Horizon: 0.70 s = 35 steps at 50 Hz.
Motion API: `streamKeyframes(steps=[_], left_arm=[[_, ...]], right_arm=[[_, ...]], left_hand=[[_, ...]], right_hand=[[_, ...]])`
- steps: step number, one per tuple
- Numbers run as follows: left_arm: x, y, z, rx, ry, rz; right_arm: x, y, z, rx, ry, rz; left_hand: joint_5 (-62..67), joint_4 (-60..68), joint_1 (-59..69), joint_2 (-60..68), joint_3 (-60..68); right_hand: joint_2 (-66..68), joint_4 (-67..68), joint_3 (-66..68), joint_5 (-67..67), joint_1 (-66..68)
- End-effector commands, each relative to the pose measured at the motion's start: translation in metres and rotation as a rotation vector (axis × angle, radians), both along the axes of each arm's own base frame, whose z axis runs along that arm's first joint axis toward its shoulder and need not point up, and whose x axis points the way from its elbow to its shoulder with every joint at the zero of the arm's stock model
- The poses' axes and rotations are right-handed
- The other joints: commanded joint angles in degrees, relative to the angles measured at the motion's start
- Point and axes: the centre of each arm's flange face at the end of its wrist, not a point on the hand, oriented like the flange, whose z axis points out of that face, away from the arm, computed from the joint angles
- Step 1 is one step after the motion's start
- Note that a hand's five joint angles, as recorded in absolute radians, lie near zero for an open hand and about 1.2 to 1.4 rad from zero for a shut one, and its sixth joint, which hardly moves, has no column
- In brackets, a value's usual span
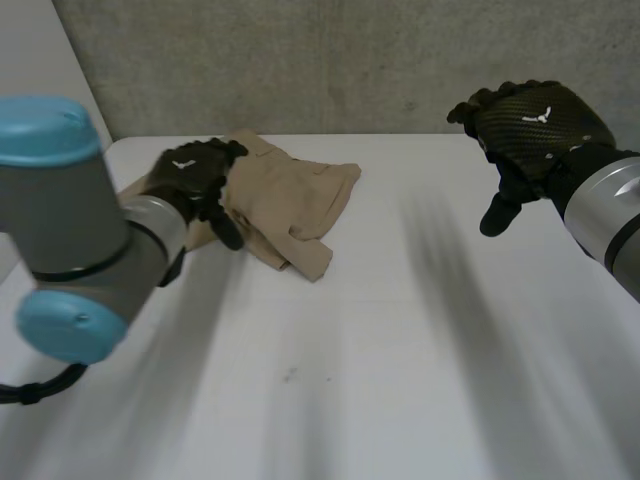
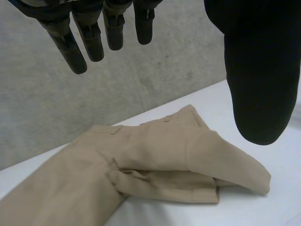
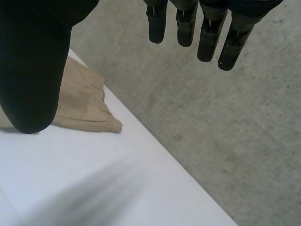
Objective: Fold the shorts.
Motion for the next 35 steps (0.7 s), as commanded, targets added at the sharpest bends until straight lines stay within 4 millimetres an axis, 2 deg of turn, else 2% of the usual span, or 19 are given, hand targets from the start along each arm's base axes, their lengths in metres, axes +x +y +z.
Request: streamKeyframes(steps=[1, 6, 7, 10, 11, 13, 17, 18, 21, 22, 24, 25, 26, 29, 30, 35], left_arm=[[-0.035, -0.022, -0.049, 0.044, 0.009, -0.030], [-0.048, -0.037, -0.086, 0.097, 0.027, -0.018], [-0.051, -0.040, -0.096, 0.106, 0.019, -0.021], [-0.056, -0.046, -0.107, 0.103, 0.017, -0.022], [-0.058, -0.051, -0.113, 0.095, 0.018, -0.014], [-0.059, -0.057, -0.117, 0.078, 0.018, 0.004], [-0.059, -0.069, -0.118, 0.023, 0.009, 0.046], [-0.058, -0.072, -0.116, -0.002, 0.001, 0.053], [-0.058, -0.072, -0.113, -0.024, -0.017, 0.053], [-0.061, -0.066, -0.112, -0.024, -0.036, 0.038], [-0.059, -0.060, -0.104, -0.027, -0.041, 0.034], [-0.058, -0.057, -0.094, -0.036, -0.037, 0.031], [-0.056, -0.046, -0.072, -0.056, -0.021, 0.019], [-0.051, -0.030, -0.046, -0.079, -0.008, 0.003], [-0.046, -0.021, -0.032, -0.092, 0.002, -0.003], [-0.037, 0.004, 0.006, -0.141, 0.032, -0.036]], right_arm=[[0.002, -0.004, -0.010, 0.025, 0.019, 0.002], [0.003, -0.007, -0.019, 0.049, 0.031, 0.000], [0.003, -0.008, -0.022, 0.061, 0.035, -0.002], [0.003, -0.010, -0.025, 0.067, 0.040, -0.005], [0.003, -0.010, -0.026, 0.071, 0.043, -0.004], [0.004, -0.011, -0.028, 0.078, 0.046, -0.004], [0.003, -0.015, -0.034, 0.093, 0.052, -0.012], [0.002, -0.018, -0.036, 0.098, 0.054, -0.016], [0.003, -0.020, -0.037, 0.101, 0.054, -0.018], [0.003, -0.021, -0.037, 0.103, 0.047, -0.021], [0.004, -0.022, -0.038, 0.106, 0.046, -0.020], [0.004, -0.023, -0.038, 0.108, 0.043, -0.020], [0.004, -0.024, -0.040, 0.117, 0.040, -0.021], [0.008, -0.028, -0.046, 0.133, 0.036, -0.020], [0.011, -0.032, -0.049, 0.152, 0.015, -0.020], [0.020, -0.046, -0.060, 0.274, -0.176, -0.041]], left_hand=[[1.0, 1.8, 3.0, 1.9, 1.5], [1.3, 2.1, 3.3, 2.2, 1.8], [3.8, 4.6, 5.8, 4.7, 4.3], [11.7, 12.5, 13.7, 12.6, 12.2], [18.6, 19.3, 20.6, 19.5, 19.0], [27.5, 28.3, 29.5, 28.4, 28.0], [55.1, 55.8, 57.1, 56.0, 55.5], [67.5, 68.2, 69.4, 68.3, 67.9], [67.6, 68.3, 69.6, 68.5, 68.0], [67.6, 68.3, 69.6, 68.5, 68.0], [67.6, 68.3, 69.6, 68.5, 68.0], [67.6, 68.3, 69.6, 68.5, 68.0], [67.6, 68.3, 69.6, 68.5, 68.0], [67.6, 68.3, 69.6, 68.5, 68.0], [67.6, 68.3, 69.6, 68.5, 68.0], [67.6, 68.3, 69.6, 68.5, 68.0]], right_hand=[[-2.6, -3.2, -2.0, -3.7, 1.2], [-2.6, -3.2, -2.0, -3.7, 1.2], [-2.6, -3.2, -2.0, -3.7, 1.2], [-2.6, -3.2, -2.0, -3.7, 1.2], [-2.6, -3.2, -2.0, -3.7, 1.2], [-2.6, -3.2, -2.0, -3.7, 1.2], [-2.6, -3.2, -2.0, -3.7, 1.2], [-2.6, -3.2, -2.0, -3.7, 1.2], [-2.6, -3.2, -2.0, -3.7, 1.2], [-2.6, -3.2, -2.0, -3.7, 1.2], [-2.6, -3.2, -2.0, -3.7, 1.2], [-2.6, -3.2, -2.0, -3.7, 1.2], [-2.6, -3.2, -2.0, -3.7, 1.2], [-2.6, -3.2, -2.0, -3.7, 1.2], [-2.6, -3.2, -2.0, -3.7, 1.2], [-2.6, -3.2, -2.0, -3.7, 1.2]])
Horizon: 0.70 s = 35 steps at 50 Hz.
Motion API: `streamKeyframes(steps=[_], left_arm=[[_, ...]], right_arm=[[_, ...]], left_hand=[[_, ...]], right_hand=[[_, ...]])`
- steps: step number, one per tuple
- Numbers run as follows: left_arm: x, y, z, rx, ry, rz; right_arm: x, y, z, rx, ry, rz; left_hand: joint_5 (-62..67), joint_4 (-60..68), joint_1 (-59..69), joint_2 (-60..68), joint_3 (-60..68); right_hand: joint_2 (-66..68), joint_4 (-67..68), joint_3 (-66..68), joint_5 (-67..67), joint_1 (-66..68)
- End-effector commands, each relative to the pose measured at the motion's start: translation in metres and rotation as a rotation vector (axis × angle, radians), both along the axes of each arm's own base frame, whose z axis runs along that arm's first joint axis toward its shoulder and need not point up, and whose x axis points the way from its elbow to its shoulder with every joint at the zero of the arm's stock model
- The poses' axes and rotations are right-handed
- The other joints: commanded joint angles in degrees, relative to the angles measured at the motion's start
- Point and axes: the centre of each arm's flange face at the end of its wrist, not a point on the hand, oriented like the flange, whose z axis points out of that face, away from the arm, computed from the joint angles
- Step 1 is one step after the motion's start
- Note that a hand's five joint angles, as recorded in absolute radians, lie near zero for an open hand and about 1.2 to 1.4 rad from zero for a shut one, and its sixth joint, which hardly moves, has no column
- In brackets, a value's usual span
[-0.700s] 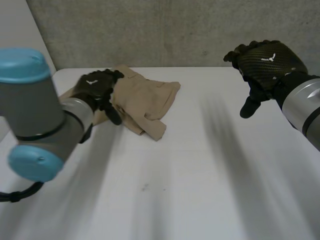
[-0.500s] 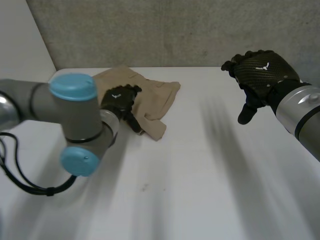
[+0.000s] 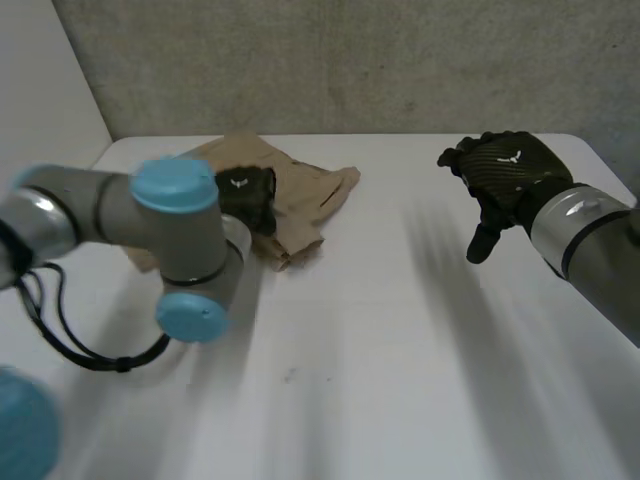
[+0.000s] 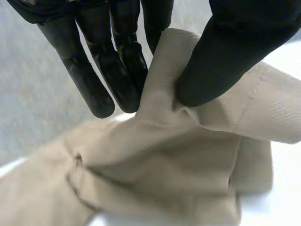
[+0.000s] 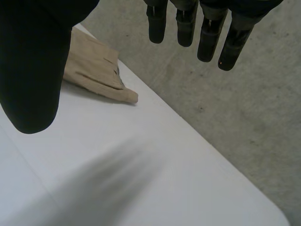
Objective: Fold the shorts.
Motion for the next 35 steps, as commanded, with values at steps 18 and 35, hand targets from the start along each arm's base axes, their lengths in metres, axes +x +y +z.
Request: streamKeyframes(steps=[18, 35], left_arm=[[0.043, 0.099, 0.142, -0.161, 0.102, -0.079], [0.073, 0.104, 0.105, -0.053, 0.032, -0.018]], right_arm=[[0.110, -0.013, -0.098, 0.383, -0.398, 0.167], [0.114, -0.031, -0.070, -0.055, -0.211, 0.070]], left_hand=[[8.7, 5.9, 10.4, 5.8, 6.3], [-7.1, -9.8, -5.3, -10.0, -9.5]], right_hand=[[-2.6, -3.2, -2.0, -3.7, 1.2], [67.4, 66.8, 68.0, 66.3, 71.2]])
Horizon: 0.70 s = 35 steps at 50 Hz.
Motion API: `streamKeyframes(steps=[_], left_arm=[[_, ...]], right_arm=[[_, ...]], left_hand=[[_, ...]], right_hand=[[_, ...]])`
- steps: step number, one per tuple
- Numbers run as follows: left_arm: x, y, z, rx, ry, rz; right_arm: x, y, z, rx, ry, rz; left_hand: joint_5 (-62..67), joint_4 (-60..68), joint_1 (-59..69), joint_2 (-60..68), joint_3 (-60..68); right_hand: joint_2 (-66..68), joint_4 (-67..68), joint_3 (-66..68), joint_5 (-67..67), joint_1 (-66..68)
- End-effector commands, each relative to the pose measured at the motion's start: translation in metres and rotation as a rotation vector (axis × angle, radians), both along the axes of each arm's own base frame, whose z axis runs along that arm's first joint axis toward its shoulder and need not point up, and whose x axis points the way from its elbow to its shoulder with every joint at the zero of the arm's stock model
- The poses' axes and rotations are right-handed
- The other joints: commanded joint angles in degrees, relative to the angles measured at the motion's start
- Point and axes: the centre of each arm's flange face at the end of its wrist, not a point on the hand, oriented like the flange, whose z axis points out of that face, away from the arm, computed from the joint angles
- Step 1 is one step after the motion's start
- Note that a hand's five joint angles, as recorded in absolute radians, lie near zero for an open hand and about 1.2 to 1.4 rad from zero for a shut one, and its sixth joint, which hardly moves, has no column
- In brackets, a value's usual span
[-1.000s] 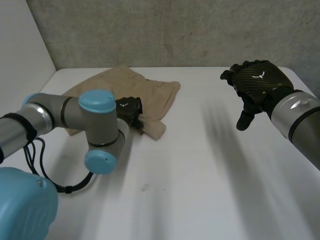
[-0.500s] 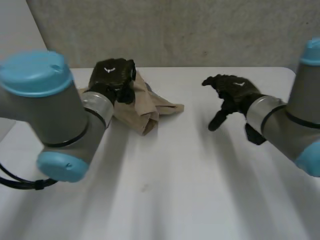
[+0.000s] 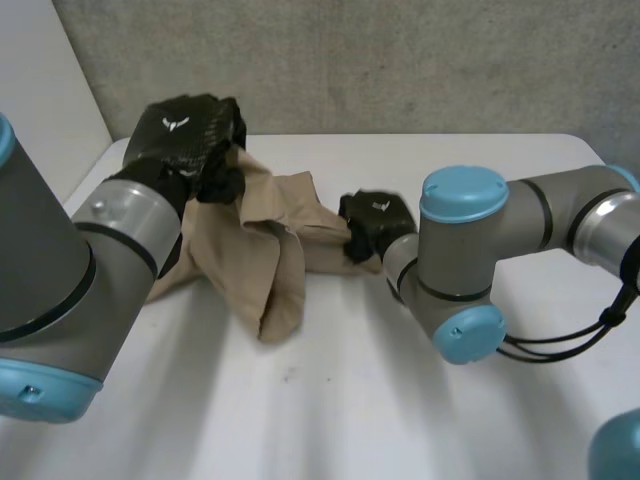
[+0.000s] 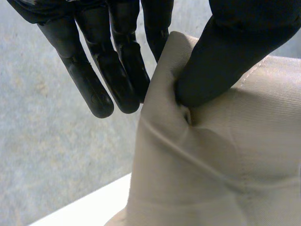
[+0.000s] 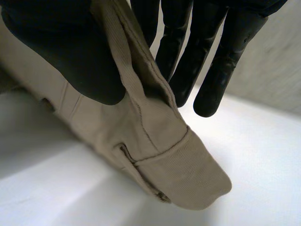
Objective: Fold the shorts.
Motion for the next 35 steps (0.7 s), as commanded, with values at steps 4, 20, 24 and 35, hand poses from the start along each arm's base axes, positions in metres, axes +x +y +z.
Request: streamKeyframes(steps=[4, 20, 24, 35], left_arm=[[0.028, -0.004, -0.054, 0.158, -0.100, 0.076], [0.073, 0.039, -0.050, 0.381, 0.056, 0.189], [0.081, 0.061, -0.051, 0.486, 0.179, 0.212], [0.089, 0.100, -0.066, 0.687, 0.227, 0.232]], right_arm=[[-0.011, 0.014, 0.058, -0.395, 0.258, 0.035], [-0.018, 0.049, 0.086, -0.471, 0.411, 0.027], [-0.018, 0.051, 0.088, -0.475, 0.413, 0.023], [-0.002, 0.083, 0.098, -0.524, 0.417, 0.050]], left_hand=[[-43.6, -42.2, -41.3, -42.1, -42.2], [-53.1, -51.6, -50.8, -51.6, -51.6], [-52.4, -51.0, -50.1, -50.9, -51.0], [-50.9, -49.5, -48.6, -49.4, -49.5]], right_hand=[[12.8, 12.5, 13.0, 14.3, 25.0], [12.8, 12.5, 13.0, 14.3, 25.0], [12.8, 12.5, 13.0, 14.3, 25.0], [12.8, 12.5, 13.0, 14.3, 25.0]])
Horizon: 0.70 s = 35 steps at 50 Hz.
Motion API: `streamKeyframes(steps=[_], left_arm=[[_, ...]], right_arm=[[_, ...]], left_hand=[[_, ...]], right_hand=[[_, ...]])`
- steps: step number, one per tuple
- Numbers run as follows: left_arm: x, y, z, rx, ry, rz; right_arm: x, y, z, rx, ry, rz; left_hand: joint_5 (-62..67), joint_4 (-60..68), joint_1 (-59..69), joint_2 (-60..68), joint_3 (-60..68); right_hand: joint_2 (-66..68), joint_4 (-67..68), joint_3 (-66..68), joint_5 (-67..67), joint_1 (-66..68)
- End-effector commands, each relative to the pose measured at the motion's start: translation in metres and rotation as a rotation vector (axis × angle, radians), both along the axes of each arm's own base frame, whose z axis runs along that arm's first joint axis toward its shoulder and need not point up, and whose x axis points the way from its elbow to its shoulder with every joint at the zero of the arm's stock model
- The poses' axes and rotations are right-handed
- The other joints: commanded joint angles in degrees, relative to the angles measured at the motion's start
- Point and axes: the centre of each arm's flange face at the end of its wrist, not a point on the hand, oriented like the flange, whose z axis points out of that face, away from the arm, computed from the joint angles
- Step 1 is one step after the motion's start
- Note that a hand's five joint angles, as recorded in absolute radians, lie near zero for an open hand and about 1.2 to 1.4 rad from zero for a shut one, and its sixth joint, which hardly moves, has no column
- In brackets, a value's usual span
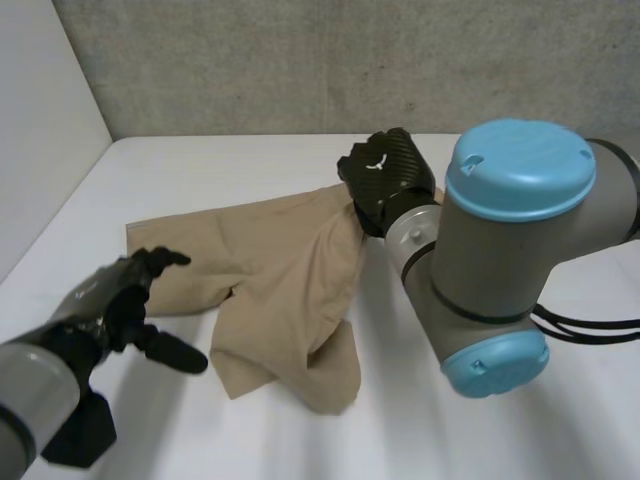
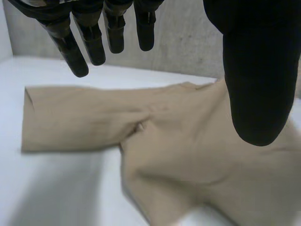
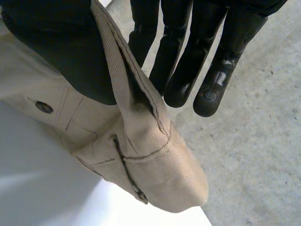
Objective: Fold the shorts.
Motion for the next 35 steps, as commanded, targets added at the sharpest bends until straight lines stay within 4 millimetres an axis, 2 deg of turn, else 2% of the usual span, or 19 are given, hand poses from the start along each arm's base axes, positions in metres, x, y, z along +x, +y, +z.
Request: streamKeyframes(steps=[1, 7, 12, 18, 25, 35], left_arm=[[0.004, 0.024, -0.014, 0.114, 0.004, -0.006], [0.005, 0.028, -0.027, 0.171, -0.015, -0.006], [-0.004, 0.031, -0.036, 0.220, 0.002, -0.026], [-0.017, 0.027, -0.049, 0.276, 0.010, -0.039], [-0.035, 0.031, -0.058, 0.293, 0.021, -0.094], [-0.053, 0.012, -0.062, 0.274, 0.131, -0.062]], right_arm=[[0.009, 0.021, 0.011, -0.038, -0.004, 0.022], [0.015, 0.035, 0.028, -0.079, -0.030, 0.056], [0.027, 0.049, 0.039, -0.134, -0.037, 0.097], [0.044, 0.079, 0.052, -0.232, -0.021, 0.167], [0.051, 0.095, 0.054, -0.293, 0.005, 0.183], [0.053, 0.113, 0.054, -0.290, 0.001, 0.209]], left_hand=[[1.6, 1.0, 0.3, 1.4, 0.6], [1.6, 1.0, 0.3, 1.4, 0.6], [1.6, 1.0, 0.3, 1.4, 0.6], [2.5, 1.8, 1.2, 2.2, 1.4], [6.7, 6.0, 5.4, 6.5, 5.6], [6.7, 6.0, 5.4, 6.5, 5.6]], right_hand=[[12.8, 11.8, 12.7, 14.2, 25.0], [12.8, 11.8, 12.7, 14.2, 25.0], [12.8, 11.8, 12.7, 14.2, 25.0], [12.8, 11.8, 12.7, 14.2, 25.0], [12.8, 11.8, 12.7, 14.2, 25.0], [12.8, 11.8, 12.7, 14.2, 25.0]])
